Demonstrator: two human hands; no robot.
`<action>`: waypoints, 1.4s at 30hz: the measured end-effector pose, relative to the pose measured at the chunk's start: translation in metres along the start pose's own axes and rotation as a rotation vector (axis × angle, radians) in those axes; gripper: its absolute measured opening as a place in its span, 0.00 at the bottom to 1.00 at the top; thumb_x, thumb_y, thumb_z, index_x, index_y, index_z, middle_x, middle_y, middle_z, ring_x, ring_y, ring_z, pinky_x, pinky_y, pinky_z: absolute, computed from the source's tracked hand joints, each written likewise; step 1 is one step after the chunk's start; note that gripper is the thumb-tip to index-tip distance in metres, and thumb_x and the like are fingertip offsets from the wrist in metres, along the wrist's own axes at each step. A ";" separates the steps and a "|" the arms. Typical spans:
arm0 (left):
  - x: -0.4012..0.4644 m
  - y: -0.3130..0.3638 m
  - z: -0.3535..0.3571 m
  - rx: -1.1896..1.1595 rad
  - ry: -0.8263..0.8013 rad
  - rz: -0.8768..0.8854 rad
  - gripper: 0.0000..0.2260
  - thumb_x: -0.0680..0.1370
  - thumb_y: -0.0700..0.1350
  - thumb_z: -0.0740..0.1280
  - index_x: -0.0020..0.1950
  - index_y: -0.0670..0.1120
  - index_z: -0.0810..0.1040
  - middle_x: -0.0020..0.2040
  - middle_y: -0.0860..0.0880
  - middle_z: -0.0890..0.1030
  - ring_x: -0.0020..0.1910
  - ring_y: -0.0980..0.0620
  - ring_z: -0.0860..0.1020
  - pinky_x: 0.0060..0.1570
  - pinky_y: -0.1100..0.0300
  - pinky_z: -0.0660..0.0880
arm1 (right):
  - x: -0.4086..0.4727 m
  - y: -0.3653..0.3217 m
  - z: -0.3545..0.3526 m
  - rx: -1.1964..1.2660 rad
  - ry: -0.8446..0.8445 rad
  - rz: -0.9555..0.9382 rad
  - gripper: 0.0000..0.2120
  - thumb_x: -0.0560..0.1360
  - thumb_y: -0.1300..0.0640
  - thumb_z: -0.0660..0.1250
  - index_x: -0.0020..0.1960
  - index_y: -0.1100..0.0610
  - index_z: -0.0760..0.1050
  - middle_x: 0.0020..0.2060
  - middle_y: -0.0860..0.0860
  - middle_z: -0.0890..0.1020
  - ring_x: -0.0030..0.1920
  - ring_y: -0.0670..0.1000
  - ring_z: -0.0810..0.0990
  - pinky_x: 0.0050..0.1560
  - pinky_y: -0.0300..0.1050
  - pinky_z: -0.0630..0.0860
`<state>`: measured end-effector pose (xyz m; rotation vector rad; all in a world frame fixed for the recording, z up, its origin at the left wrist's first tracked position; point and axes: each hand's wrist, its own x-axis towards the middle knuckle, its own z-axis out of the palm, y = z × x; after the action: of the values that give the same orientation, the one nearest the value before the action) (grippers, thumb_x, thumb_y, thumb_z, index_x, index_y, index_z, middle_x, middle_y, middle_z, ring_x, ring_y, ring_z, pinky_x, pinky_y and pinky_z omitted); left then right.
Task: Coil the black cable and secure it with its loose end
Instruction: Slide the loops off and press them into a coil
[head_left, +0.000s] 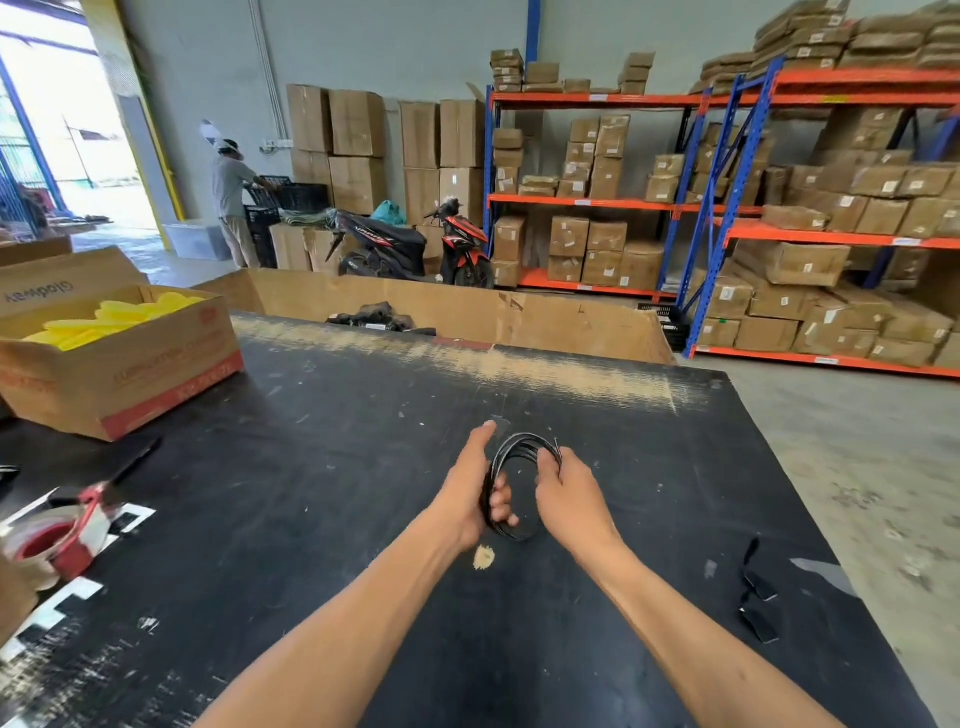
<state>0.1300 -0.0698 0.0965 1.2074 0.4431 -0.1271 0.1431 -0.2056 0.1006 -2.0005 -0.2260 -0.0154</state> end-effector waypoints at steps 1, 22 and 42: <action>-0.002 0.003 -0.004 0.076 -0.119 -0.041 0.31 0.69 0.73 0.64 0.27 0.45 0.69 0.23 0.47 0.65 0.22 0.47 0.66 0.31 0.57 0.77 | 0.001 0.003 -0.003 -0.020 0.007 -0.019 0.15 0.85 0.50 0.56 0.41 0.50 0.70 0.37 0.46 0.78 0.41 0.51 0.77 0.42 0.47 0.70; -0.006 -0.001 -0.011 0.037 -0.221 0.257 0.15 0.80 0.52 0.67 0.44 0.40 0.78 0.25 0.52 0.64 0.24 0.54 0.67 0.32 0.57 0.77 | 0.009 0.007 -0.022 0.513 -0.354 0.033 0.31 0.76 0.40 0.67 0.71 0.54 0.64 0.24 0.44 0.69 0.25 0.46 0.72 0.29 0.41 0.75; -0.018 0.003 -0.007 0.209 -0.263 0.467 0.15 0.79 0.51 0.69 0.58 0.41 0.83 0.40 0.46 0.80 0.27 0.52 0.71 0.38 0.55 0.80 | 0.016 -0.003 -0.015 0.220 -0.043 0.154 0.17 0.78 0.54 0.49 0.64 0.48 0.67 0.29 0.50 0.72 0.18 0.44 0.67 0.20 0.38 0.62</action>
<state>0.1131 -0.0652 0.1041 1.4468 -0.0904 0.0720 0.1598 -0.2151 0.1119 -1.7953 -0.0965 0.1452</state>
